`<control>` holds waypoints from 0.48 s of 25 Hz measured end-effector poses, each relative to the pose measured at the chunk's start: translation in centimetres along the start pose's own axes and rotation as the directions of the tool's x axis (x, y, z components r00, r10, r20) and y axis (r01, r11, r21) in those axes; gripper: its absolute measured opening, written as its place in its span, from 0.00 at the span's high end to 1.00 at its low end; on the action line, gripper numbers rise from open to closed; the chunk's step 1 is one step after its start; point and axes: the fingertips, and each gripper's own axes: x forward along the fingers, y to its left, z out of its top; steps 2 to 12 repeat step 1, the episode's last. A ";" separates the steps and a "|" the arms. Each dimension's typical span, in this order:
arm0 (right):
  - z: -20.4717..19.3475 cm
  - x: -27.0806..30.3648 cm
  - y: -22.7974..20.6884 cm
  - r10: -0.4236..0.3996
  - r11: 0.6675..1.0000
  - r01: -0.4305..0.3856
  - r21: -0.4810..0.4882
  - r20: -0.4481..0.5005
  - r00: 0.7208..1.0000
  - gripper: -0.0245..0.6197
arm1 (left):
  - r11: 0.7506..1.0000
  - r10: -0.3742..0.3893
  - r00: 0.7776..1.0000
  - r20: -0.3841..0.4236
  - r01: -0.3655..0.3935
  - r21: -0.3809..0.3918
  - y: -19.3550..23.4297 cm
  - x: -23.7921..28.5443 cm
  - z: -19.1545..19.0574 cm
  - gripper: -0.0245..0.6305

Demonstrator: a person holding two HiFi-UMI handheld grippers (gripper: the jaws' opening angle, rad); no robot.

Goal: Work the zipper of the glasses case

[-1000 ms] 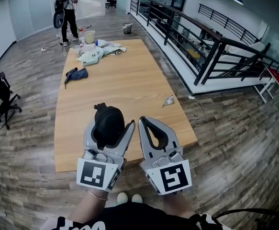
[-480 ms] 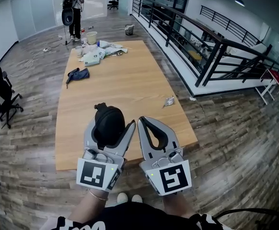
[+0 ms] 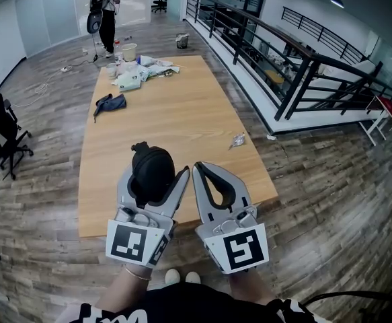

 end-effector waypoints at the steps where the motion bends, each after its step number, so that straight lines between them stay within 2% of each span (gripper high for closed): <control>1: 0.0 0.0 0.0 0.000 1.000 0.000 -0.001 0.000 1.000 0.95 | 1.000 0.000 1.000 0.000 0.000 -0.001 0.0 0.0 0.0 0.48; 12: 0.0 0.0 0.0 0.000 1.000 0.000 -0.001 0.000 1.000 0.95 | 1.000 0.000 1.000 0.000 0.000 -0.001 0.0 0.0 0.0 0.48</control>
